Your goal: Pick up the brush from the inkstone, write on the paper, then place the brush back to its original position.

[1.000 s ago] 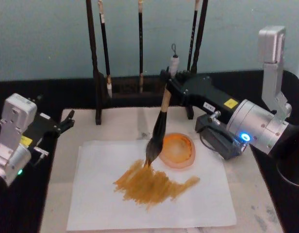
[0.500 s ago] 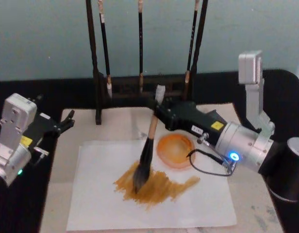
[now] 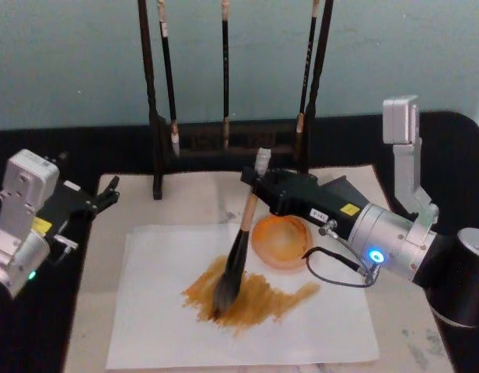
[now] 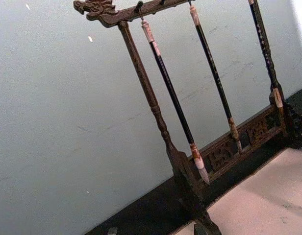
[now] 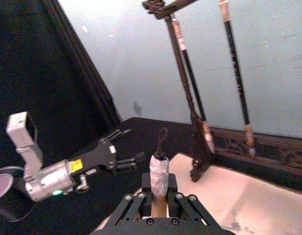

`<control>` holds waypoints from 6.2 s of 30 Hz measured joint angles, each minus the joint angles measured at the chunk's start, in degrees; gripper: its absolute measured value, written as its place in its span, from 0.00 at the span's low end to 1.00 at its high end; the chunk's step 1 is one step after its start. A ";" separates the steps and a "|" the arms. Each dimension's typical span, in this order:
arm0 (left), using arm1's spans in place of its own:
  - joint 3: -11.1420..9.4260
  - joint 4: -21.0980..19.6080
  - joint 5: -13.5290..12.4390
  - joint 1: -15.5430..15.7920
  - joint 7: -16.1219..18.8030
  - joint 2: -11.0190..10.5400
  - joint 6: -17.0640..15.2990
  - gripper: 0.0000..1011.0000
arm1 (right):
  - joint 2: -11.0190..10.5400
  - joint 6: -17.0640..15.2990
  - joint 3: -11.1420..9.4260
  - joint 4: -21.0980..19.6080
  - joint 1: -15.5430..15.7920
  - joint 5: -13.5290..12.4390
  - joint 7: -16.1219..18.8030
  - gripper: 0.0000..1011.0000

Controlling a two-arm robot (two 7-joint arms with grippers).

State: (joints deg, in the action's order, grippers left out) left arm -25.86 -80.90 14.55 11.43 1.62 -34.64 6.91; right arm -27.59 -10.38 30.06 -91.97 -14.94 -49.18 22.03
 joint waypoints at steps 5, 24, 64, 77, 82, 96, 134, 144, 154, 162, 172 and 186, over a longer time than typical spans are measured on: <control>0.00 0.00 0.00 0.00 0.00 0.00 0.00 1.00 | 0.11 0.53 -0.66 1.10 -0.34 0.84 -1.21 0.18; 0.00 0.00 0.00 0.00 0.00 0.00 0.00 1.00 | 1.00 1.55 -3.57 2.40 -0.27 2.42 -2.99 0.18; 0.00 0.00 0.00 0.00 0.00 0.00 0.00 1.00 | 2.66 -0.52 1.03 3.87 -2.61 3.90 -0.65 0.18; 0.00 0.00 0.00 0.00 0.00 0.00 0.00 1.00 | 1.98 -0.18 -1.88 3.06 -1.62 4.09 -2.17 0.18; 0.00 0.00 0.00 0.00 0.00 0.00 0.00 1.00 | 1.97 0.00 -2.58 2.94 -1.42 3.96 -2.42 0.18; 0.00 0.00 0.00 0.00 0.00 0.00 0.00 1.00 | 2.02 0.09 -3.08 2.30 -1.11 3.49 -1.93 0.18; 0.00 0.00 0.00 0.00 0.00 0.00 0.00 1.00 | 1.40 0.04 -4.64 1.39 -0.51 -6.30 -4.22 0.18; 0.00 0.00 0.00 0.00 0.00 0.00 0.00 1.00 | 0.82 0.76 -4.87 1.31 -0.88 -7.38 -4.54 0.18; 0.00 0.00 0.00 0.00 0.00 0.00 0.00 1.00 | 0.69 1.29 -7.27 3.20 -0.65 -12.28 -4.70 0.18; 0.00 0.00 0.00 0.00 0.00 0.00 0.00 1.00 | 0.66 2.66 -10.16 5.30 0.20 -16.79 -6.21 0.18; 0.00 0.00 0.00 0.00 0.00 0.00 0.00 1.00 | 1.95 2.04 -14.76 10.02 1.62 -26.80 -7.56 0.18; 0.00 0.00 0.00 0.00 0.00 0.00 0.00 1.00 | 5.27 -1.99 -16.46 18.78 0.60 -38.41 -6.86 0.18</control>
State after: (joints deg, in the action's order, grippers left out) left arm -25.86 -80.90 14.55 11.43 1.62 -34.65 6.91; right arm -22.33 -12.37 13.60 -73.19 -14.34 -87.58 15.17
